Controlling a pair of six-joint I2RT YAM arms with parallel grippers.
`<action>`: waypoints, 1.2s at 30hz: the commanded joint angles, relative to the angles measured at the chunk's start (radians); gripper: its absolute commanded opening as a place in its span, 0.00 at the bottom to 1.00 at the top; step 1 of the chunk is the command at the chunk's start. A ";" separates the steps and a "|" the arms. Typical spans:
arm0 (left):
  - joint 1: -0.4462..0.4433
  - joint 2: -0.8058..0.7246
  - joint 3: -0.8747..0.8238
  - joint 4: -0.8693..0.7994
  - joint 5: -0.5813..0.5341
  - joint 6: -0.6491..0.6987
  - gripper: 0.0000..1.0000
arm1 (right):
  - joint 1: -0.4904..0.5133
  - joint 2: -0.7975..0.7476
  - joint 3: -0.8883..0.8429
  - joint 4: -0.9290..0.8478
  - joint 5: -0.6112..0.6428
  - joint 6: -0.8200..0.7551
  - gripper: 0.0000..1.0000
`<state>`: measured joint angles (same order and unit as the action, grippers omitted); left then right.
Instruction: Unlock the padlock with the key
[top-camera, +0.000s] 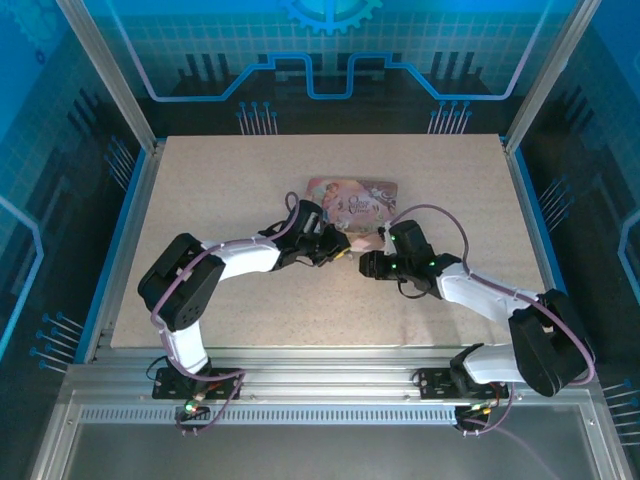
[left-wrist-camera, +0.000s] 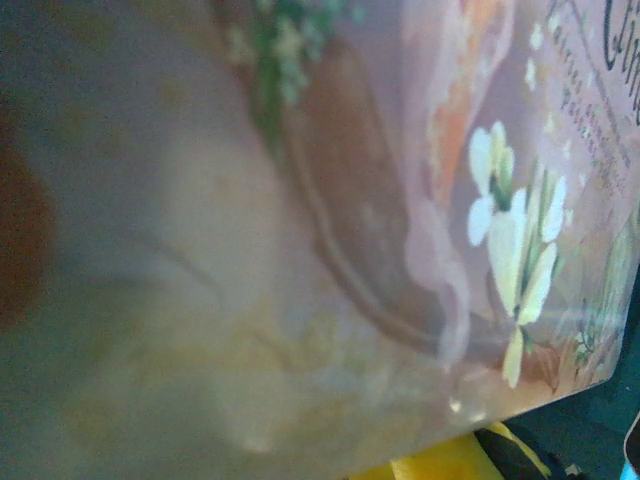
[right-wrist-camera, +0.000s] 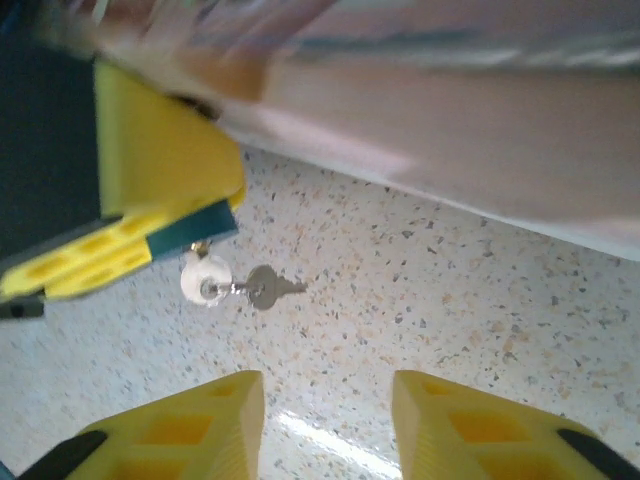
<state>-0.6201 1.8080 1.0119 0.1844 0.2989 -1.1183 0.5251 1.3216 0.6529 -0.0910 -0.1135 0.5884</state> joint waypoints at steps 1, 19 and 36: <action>-0.013 -0.031 0.046 -0.020 0.019 0.003 0.10 | 0.038 -0.003 0.048 -0.019 0.025 -0.113 0.47; -0.012 -0.039 0.042 -0.019 0.035 -0.001 0.11 | 0.068 0.139 0.182 -0.024 0.032 -0.209 0.46; -0.010 -0.038 0.037 -0.008 0.054 -0.006 0.11 | 0.082 0.201 0.221 -0.024 0.037 -0.252 0.37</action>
<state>-0.6239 1.8080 1.0264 0.1589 0.3000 -1.1191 0.5915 1.5063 0.8398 -0.1184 -0.0822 0.3496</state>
